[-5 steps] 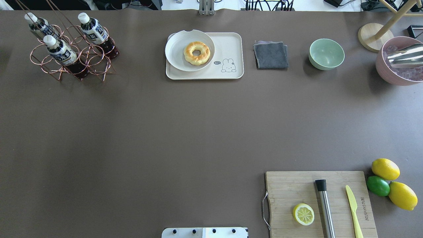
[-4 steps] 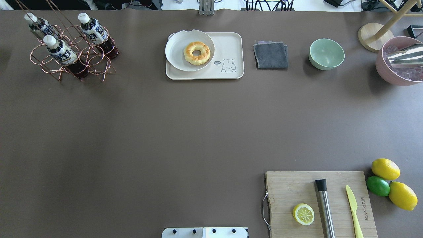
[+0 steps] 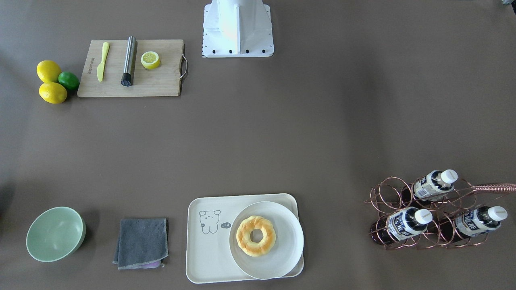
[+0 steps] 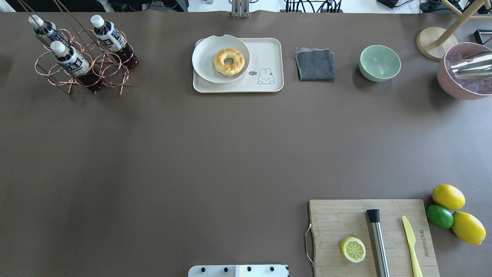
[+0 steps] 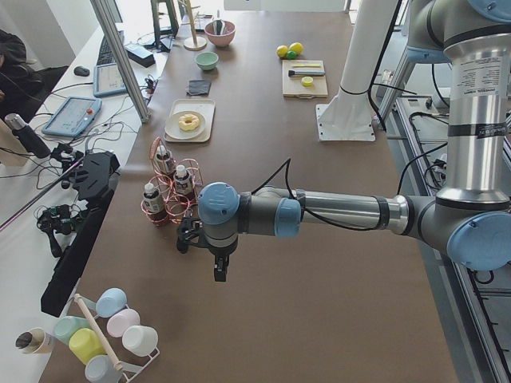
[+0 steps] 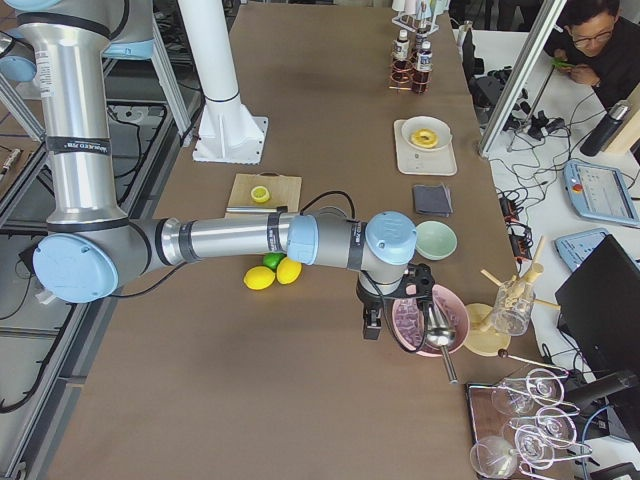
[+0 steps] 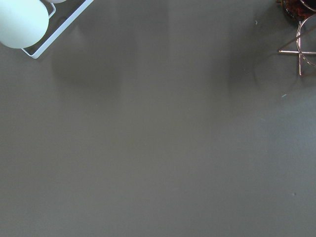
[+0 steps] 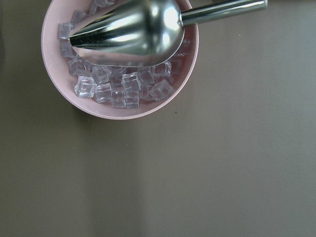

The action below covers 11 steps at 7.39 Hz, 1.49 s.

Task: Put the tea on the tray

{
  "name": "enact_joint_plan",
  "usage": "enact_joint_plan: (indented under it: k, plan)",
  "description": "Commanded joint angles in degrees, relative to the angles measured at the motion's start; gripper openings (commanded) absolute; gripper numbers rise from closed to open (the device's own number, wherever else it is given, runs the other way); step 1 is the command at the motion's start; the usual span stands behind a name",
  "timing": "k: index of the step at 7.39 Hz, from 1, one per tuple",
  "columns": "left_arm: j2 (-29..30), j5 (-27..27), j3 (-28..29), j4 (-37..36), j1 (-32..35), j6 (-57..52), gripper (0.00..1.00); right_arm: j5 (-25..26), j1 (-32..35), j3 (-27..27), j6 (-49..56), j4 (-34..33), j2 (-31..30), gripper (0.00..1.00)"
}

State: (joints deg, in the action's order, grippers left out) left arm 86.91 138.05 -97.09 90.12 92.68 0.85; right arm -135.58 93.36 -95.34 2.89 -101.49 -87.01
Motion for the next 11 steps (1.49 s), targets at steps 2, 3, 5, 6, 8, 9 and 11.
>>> enact_joint_plan:
  k: [2,3,5,6,8,9,11]
  plan:
    - [0.9,0.38,0.84,-0.12,-0.04,3.37,0.98,-0.03,-0.98,0.6,-0.08,1.73,0.52,1.0]
    - [0.46,0.3,0.76,-0.12,0.04,3.37,0.98,-0.12,-0.98,0.6,0.01,1.91,0.44,1.0]
    - [0.46,0.03,1.11,-0.2,0.04,3.37,0.98,-0.04,-1.42,-0.02,0.36,2.0,0.43,1.0]
    - [0.28,0.03,1.29,-0.2,0.04,3.28,0.98,0.05,-2.82,-0.19,0.27,2.0,0.52,1.0]
    - [0.37,0.29,1.55,-0.29,0.22,3.28,0.98,-0.3,-2.92,-0.63,-0.08,2.96,0.44,1.0]
    - [0.37,0.29,1.64,-0.38,0.22,3.28,0.98,-0.3,-2.83,-1.07,-0.17,2.96,-0.09,1.0]
    - [0.37,0.29,1.73,-0.38,0.22,3.37,0.98,-0.04,-2.83,-0.81,-0.26,2.96,0.34,1.0]
